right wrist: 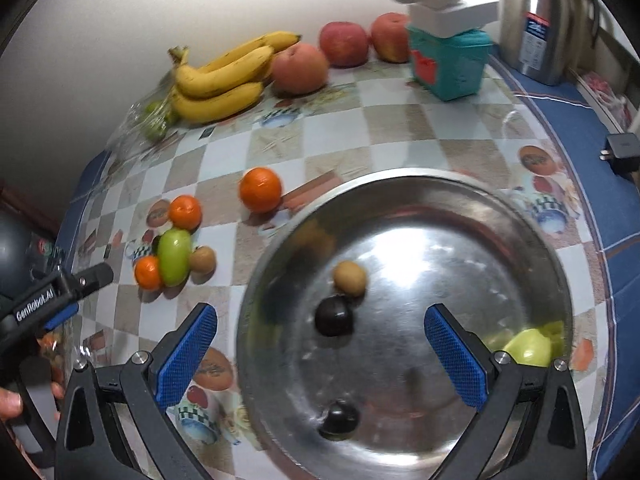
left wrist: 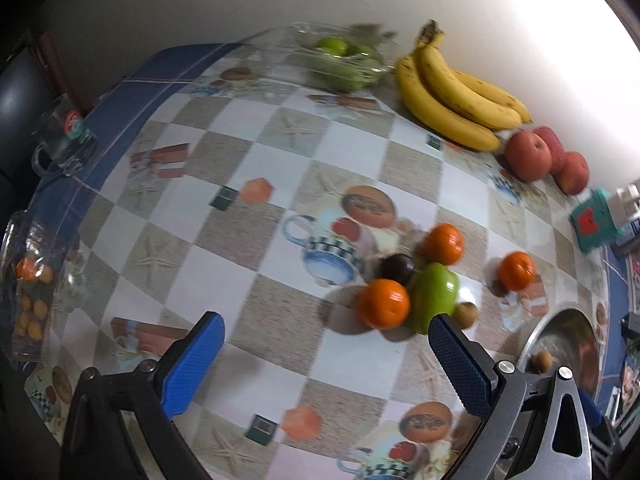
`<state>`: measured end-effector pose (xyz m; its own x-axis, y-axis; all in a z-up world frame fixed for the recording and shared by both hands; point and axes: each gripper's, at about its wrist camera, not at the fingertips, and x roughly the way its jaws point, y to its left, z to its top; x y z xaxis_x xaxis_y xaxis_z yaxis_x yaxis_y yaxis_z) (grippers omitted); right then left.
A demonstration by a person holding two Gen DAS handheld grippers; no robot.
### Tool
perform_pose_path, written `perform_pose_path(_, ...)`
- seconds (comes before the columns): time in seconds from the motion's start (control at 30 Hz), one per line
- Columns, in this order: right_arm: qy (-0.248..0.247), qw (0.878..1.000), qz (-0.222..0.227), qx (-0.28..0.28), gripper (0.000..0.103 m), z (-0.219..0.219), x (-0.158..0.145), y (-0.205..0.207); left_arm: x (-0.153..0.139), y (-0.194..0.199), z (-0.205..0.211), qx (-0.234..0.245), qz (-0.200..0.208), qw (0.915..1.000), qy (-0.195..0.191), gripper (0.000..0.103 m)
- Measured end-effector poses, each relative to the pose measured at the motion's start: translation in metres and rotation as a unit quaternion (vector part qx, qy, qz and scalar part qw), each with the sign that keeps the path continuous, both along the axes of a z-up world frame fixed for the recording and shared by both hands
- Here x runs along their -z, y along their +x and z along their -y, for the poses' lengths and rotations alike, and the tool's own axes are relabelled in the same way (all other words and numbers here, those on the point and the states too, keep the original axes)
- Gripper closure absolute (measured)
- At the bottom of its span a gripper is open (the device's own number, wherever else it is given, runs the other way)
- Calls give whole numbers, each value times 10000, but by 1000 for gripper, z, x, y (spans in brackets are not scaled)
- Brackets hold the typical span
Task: Organize fruits
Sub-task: 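Move both tools back toward the fruit cluster on the table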
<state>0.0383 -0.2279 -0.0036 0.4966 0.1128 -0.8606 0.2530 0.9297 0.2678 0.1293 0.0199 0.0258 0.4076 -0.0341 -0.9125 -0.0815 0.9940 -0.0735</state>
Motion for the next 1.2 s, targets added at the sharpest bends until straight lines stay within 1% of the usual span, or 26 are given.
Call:
perform_pose_path(0.23,90,9997,26,-237,0,-30,0,10,-1,4,-33,-398,47,9992,25,0)
perform_pose_path(0.37,137,9992,48,-361,0,-47,0,16,-1,5,-41,-474,109,9988,58,0)
perform_pose_path(0.5,275,9984,85,-496,0,-60,0,23,-1,8,-46,-496,128,9987,-5,0)
perform_pose_path(0.6,155,9980,137,-601,0,-69,-3,28,-1,10,-47,-488,144,9987,-81,0)
perform_pose_path(0.83,20,9981,357,-501,0,-67,-11,38,-3,15,-48,-394,286,9982,-350,0)
perform_pose_path(1.0,146,9969,615,-459,0,-68,-22,46,2,22,-41,-160,311,9986,-393,0)
perform_pose_path(1.13,9,9966,670,-485,0,-72,-24,52,3,24,-37,-49,342,9979,-541,0)
perform_pose_path(1.2,33,9967,646,-487,0,-72,-21,55,3,26,-34,15,387,9972,-646,0)
